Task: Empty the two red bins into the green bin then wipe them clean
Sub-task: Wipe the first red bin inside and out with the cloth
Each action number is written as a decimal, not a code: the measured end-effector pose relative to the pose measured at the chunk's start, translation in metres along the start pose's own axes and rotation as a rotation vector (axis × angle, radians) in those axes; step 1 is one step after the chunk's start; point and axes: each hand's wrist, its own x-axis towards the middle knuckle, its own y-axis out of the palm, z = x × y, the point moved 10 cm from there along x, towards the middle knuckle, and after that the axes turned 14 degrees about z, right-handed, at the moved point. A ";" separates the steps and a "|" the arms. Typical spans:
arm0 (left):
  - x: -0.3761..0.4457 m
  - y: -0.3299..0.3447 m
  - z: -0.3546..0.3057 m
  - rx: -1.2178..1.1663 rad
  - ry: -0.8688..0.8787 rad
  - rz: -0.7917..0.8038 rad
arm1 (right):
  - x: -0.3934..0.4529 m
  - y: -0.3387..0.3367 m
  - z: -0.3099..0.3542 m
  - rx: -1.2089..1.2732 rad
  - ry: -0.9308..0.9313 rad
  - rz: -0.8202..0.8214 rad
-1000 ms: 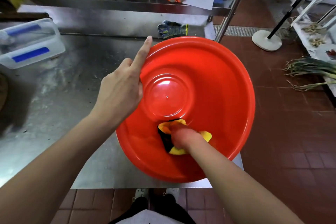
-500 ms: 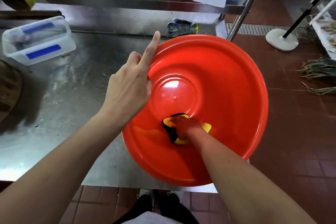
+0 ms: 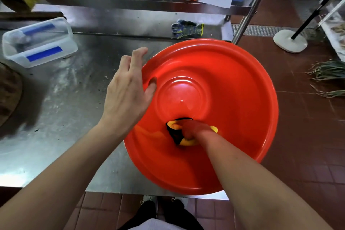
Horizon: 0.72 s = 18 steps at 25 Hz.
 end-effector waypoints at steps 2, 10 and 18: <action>-0.008 0.000 0.003 -0.029 0.001 -0.004 | 0.001 -0.001 -0.002 0.023 -0.007 0.012; -0.099 0.038 -0.009 0.114 -0.059 0.095 | -0.003 -0.011 0.000 0.163 -0.014 0.005; -0.117 0.060 0.003 0.005 -0.120 0.159 | -0.007 -0.014 0.008 0.113 -0.093 -0.050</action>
